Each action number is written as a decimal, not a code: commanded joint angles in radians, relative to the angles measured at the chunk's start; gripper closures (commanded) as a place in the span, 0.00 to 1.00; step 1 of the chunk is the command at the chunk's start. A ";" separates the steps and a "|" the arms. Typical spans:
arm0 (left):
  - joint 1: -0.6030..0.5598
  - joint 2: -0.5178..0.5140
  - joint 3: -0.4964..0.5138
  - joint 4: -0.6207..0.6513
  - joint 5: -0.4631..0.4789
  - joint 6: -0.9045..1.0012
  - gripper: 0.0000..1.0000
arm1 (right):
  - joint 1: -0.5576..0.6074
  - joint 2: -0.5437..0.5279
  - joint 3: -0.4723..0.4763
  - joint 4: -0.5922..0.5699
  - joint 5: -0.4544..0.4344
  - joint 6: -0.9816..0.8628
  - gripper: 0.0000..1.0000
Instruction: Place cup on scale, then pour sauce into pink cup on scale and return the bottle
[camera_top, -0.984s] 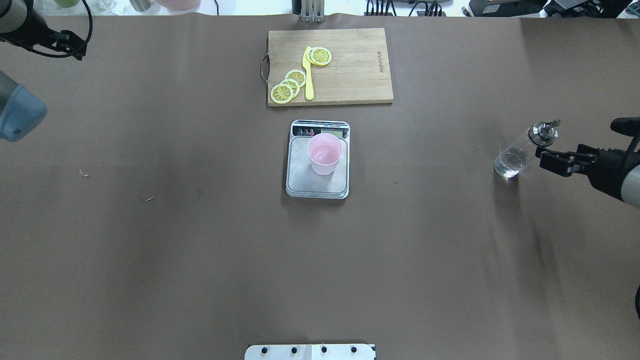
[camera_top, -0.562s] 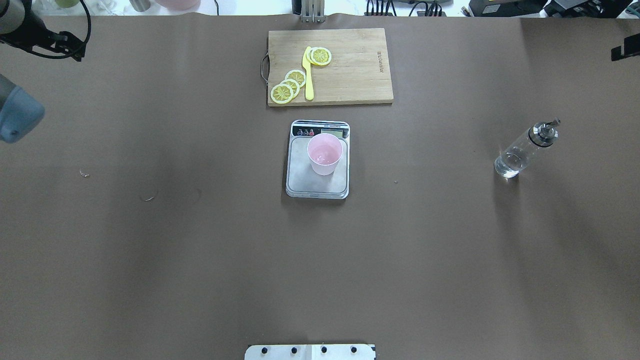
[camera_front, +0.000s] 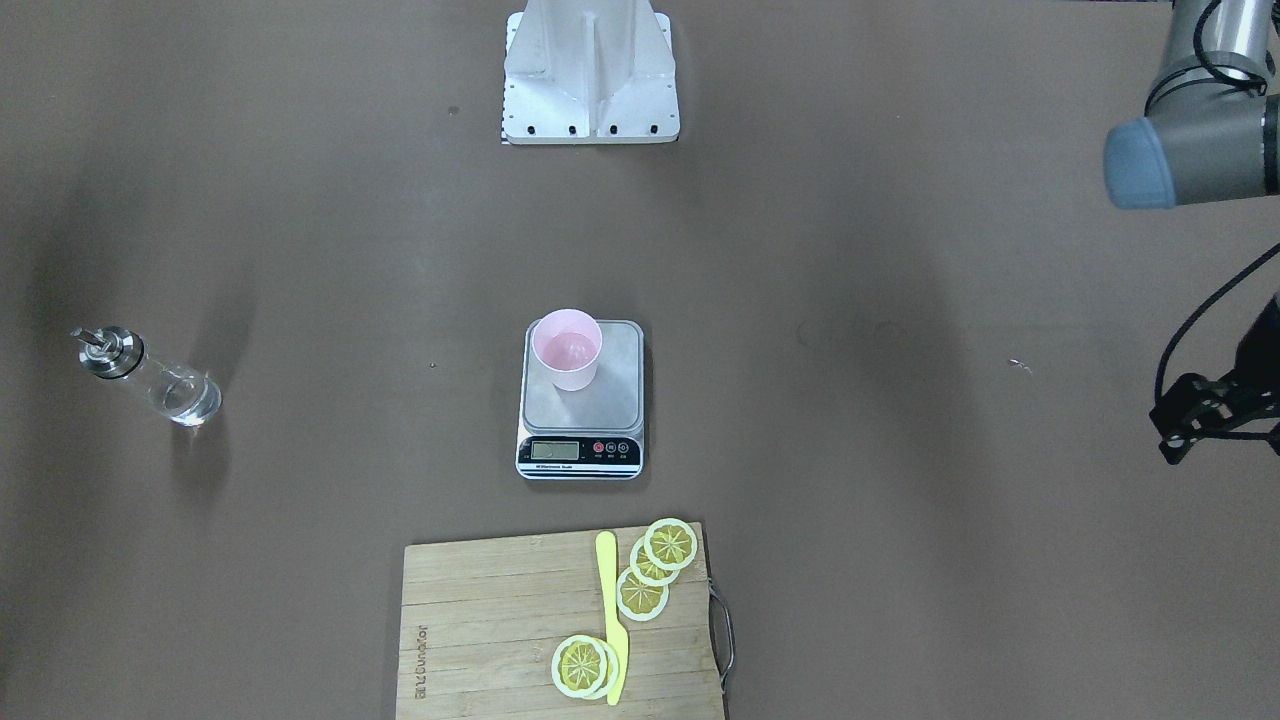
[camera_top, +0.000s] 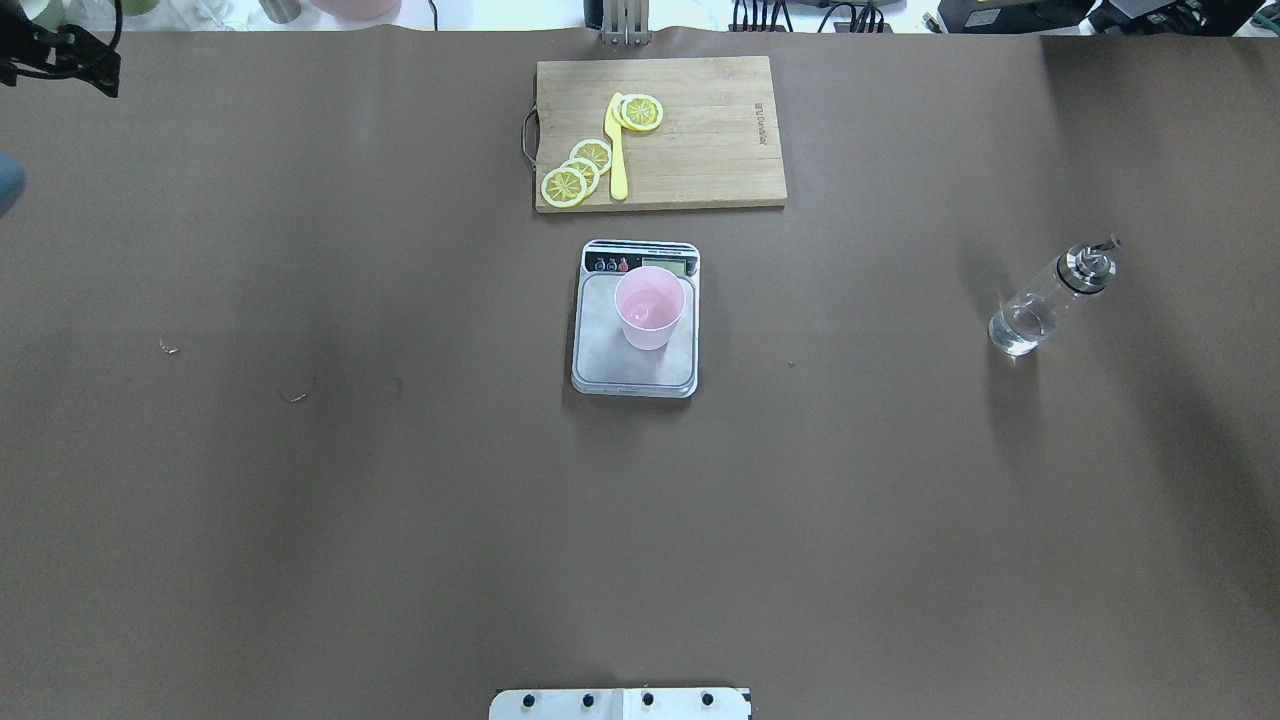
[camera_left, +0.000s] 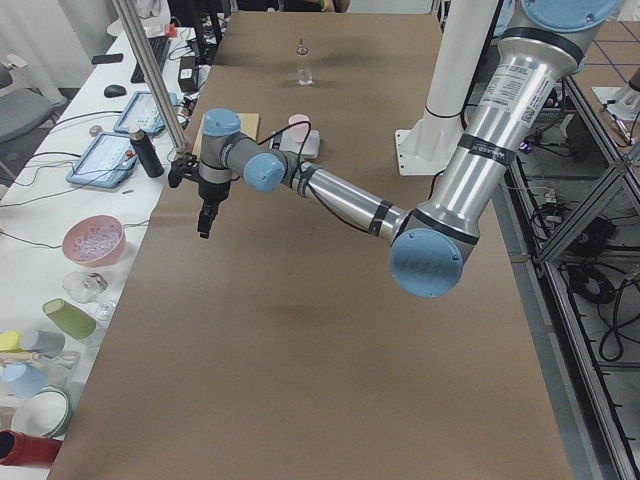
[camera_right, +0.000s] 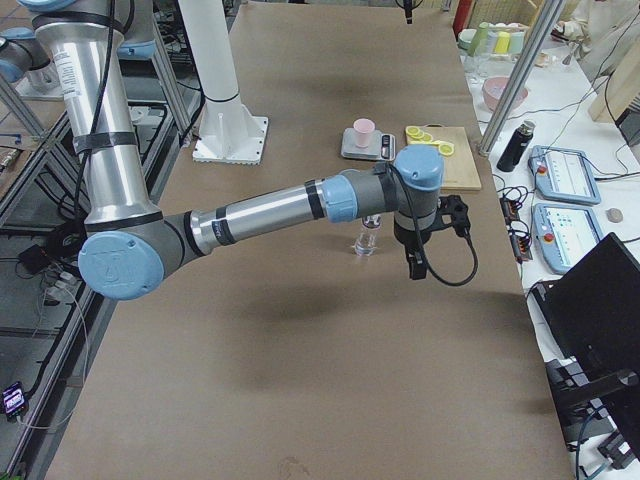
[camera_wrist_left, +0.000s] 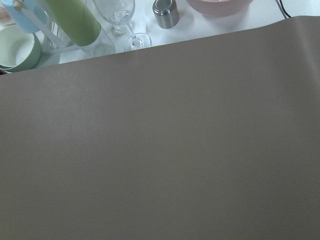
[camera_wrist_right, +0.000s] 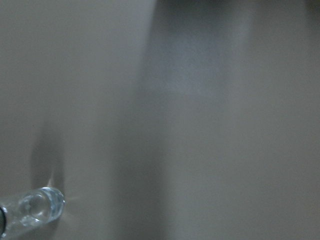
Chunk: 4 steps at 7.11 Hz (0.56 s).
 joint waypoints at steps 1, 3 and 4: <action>-0.131 0.029 0.004 0.144 -0.095 0.226 0.02 | 0.017 -0.155 -0.044 0.180 -0.042 -0.001 0.00; -0.226 0.137 0.021 0.177 -0.147 0.449 0.02 | 0.015 -0.148 -0.056 0.163 -0.038 0.081 0.00; -0.251 0.139 0.056 0.186 -0.147 0.453 0.02 | 0.009 -0.121 -0.044 0.107 -0.034 0.122 0.00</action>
